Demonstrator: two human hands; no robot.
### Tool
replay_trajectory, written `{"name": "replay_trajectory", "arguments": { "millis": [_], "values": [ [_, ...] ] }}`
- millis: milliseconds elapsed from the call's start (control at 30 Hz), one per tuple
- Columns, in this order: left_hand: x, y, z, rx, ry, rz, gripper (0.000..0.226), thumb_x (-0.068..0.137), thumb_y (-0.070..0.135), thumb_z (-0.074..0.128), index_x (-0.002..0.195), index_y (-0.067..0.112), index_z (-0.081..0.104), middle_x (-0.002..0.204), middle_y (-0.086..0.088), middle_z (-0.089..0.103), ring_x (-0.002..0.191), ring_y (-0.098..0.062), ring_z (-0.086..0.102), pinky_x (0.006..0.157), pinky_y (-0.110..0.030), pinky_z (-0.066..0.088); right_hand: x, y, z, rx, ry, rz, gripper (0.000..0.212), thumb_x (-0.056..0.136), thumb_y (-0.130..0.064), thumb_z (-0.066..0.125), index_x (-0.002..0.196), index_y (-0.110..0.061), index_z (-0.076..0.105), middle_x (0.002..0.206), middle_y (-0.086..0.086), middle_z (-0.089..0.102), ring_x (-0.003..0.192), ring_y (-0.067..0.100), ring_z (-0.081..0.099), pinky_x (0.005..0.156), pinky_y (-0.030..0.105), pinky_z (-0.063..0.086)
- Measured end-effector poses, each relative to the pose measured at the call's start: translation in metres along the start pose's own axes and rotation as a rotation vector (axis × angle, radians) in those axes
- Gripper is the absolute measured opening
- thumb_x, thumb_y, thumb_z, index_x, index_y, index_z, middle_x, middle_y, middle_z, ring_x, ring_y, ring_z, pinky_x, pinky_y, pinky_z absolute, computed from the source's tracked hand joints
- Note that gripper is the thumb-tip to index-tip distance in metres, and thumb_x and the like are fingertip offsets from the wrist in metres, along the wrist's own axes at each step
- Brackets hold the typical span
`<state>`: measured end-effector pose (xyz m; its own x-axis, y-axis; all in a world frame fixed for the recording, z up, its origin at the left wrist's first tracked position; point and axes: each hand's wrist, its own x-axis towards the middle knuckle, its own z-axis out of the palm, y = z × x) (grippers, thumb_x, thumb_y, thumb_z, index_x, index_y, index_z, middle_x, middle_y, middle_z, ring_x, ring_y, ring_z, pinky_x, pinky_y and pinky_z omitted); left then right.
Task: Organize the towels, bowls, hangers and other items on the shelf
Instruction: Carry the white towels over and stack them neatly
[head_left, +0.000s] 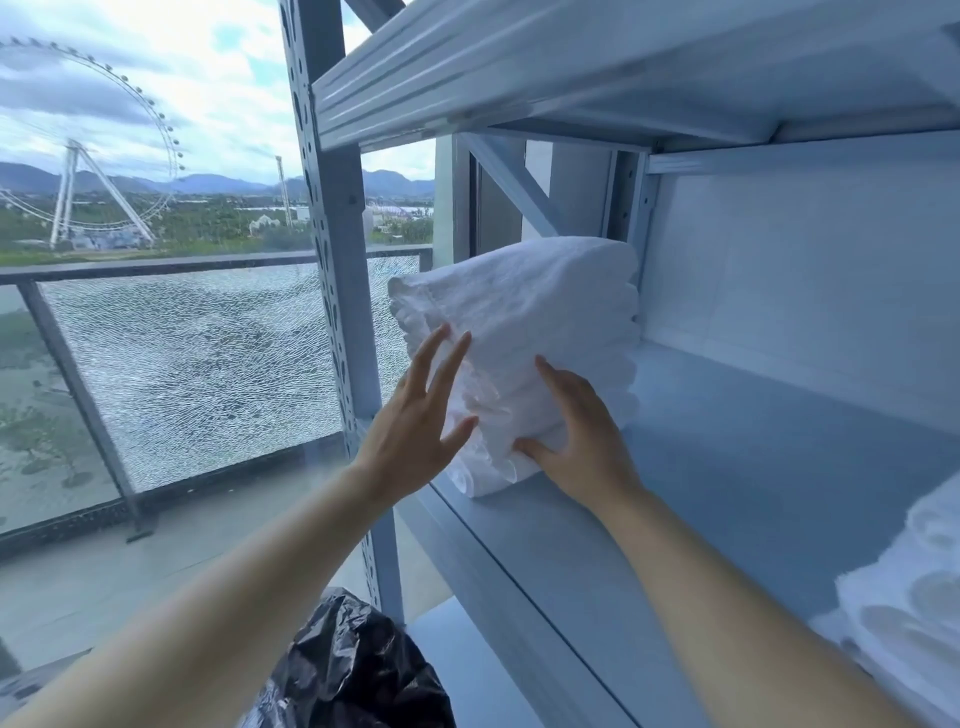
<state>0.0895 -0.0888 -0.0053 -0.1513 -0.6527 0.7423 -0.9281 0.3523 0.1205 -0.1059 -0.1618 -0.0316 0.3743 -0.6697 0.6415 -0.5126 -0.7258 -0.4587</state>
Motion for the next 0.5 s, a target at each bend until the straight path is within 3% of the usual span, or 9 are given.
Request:
{"name": "replay_trajectory", "arguments": {
  "millis": [167,267,500],
  "values": [
    [-0.001,0.000,-0.008,-0.012,-0.058,-0.002,0.085,0.086,0.032,0.063,0.149,0.025,0.006,0.156,-0.003,0.005,0.131,-0.032,0.040,0.085,-0.040,0.050,0.000,-0.007,0.003,-0.044,0.010,0.015,0.087,0.079,-0.029,0.072,0.147,-0.033,0.017,0.145,0.001,0.035,0.134,0.019,0.032,0.105,0.042,0.038],
    [-0.003,0.000,-0.022,0.045,-0.081,-0.006,0.077,0.088,0.038,0.057,0.149,0.027,0.011,0.155,-0.001,0.014,0.127,-0.031,0.044,0.079,-0.043,0.054,-0.001,-0.014,0.000,-0.085,0.001,0.043,0.088,0.078,-0.033,0.072,0.147,-0.032,0.016,0.145,0.001,0.034,0.133,0.021,0.033,0.102,0.043,0.041],
    [-0.019,0.007,-0.062,0.099,-0.115,0.010,0.062,0.092,0.043,0.046,0.146,0.023,0.023,0.148,-0.001,0.031,0.129,-0.026,0.041,0.082,-0.041,0.054,-0.010,-0.051,-0.005,-0.218,-0.005,0.103,0.075,0.081,-0.030,0.064,0.145,-0.020,0.025,0.145,0.004,0.029,0.130,0.025,0.035,0.098,0.039,0.042]
  ]
}}
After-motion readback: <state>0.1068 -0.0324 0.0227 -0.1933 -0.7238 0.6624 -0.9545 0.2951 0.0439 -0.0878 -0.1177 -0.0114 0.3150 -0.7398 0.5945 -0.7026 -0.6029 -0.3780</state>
